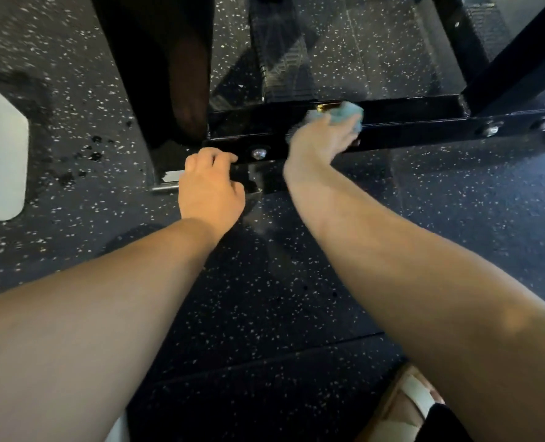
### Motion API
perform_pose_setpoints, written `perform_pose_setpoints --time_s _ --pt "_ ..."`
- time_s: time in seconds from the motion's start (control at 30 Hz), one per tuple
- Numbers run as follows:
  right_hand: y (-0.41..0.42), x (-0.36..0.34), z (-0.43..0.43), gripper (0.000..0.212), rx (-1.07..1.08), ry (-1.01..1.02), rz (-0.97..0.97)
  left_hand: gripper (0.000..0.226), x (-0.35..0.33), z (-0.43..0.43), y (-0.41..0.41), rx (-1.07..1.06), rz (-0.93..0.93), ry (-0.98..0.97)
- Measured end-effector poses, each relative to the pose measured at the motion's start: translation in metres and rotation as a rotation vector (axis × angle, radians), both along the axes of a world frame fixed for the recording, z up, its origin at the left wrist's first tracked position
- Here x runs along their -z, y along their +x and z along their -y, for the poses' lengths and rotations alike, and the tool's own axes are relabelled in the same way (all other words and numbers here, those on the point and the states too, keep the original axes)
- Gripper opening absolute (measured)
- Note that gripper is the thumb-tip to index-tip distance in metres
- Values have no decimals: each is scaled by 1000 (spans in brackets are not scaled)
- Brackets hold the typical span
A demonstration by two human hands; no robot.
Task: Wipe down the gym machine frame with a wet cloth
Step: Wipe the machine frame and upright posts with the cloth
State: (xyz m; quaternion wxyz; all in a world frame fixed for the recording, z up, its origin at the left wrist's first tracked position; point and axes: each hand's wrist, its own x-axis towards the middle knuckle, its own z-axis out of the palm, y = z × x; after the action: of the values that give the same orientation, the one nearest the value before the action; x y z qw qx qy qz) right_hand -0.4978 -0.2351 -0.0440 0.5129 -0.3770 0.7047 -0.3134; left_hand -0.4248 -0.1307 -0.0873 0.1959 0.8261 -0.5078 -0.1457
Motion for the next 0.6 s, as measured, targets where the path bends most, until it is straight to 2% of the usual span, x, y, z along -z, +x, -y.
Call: perform_pose_setpoints --time_s 0.07,0.1,0.23,0.33,0.4,0.43,0.47,0.53,0.6 --pt "23 8 -9 53 108 28 100 36 -3 -2 6 -219 -155 37" --pt "34 2 -19 56 90 40 113 35 -4 -4 10 -333 -234 42" --pt "33 8 -18 57 -82 -3 -167 28 -6 -6 31 -654 -448 -15" --pt "15 15 3 54 -416 98 -746 29 -11 -5 40 -693 -500 -63" --pt "-2 2 12 49 -708 200 -952 29 -16 -4 39 -688 -543 -62" --pt "-7 -3 16 47 -820 206 -986 30 -17 -4 38 -685 -564 -58" --pt "-12 -6 22 46 -965 200 -1104 30 -17 -4 37 -678 -581 -56" --pt "-9 -11 18 40 -1030 153 -1197 31 -17 -4 38 -682 -604 -56" --pt "8 -1 5 37 -1057 129 -1120 36 -18 -5 39 -719 -628 -73"
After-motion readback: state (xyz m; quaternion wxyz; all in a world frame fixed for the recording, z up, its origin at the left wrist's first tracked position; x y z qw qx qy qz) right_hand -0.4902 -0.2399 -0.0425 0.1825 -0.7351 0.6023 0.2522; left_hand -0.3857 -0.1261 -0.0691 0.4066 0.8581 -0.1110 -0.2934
